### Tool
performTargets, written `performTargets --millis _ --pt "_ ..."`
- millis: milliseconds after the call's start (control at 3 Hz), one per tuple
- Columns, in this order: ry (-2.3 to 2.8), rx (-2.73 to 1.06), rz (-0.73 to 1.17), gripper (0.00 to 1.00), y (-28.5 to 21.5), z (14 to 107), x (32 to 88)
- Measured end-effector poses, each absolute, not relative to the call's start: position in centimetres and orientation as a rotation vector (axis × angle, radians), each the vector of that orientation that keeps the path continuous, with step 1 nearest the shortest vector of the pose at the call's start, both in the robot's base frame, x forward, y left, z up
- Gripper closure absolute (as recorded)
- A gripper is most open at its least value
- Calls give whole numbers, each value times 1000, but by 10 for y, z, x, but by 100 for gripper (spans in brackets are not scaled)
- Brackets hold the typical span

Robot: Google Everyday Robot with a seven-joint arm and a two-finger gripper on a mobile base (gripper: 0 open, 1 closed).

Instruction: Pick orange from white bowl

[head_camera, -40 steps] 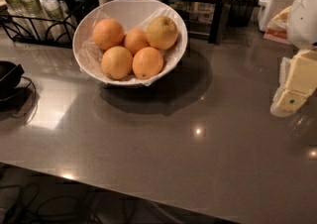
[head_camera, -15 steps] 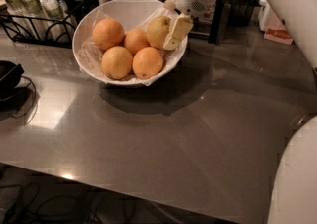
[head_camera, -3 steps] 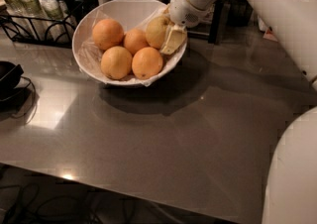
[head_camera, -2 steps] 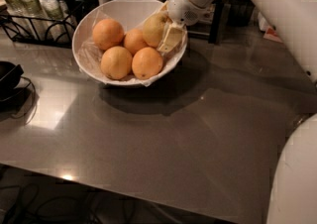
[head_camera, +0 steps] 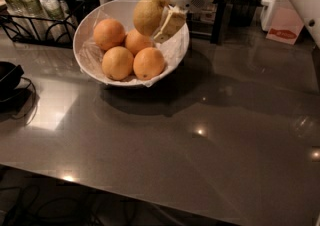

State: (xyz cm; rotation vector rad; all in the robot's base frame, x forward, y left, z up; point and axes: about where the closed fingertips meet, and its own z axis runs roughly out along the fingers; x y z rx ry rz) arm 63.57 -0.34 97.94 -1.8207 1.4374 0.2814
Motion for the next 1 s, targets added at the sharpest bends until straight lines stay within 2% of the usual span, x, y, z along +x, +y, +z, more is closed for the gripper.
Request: performTargets --millis 667,1000 --pt "1282 -1753 408 100 2 1025 585" --pt "1282 -1753 408 100 2 1025 585"
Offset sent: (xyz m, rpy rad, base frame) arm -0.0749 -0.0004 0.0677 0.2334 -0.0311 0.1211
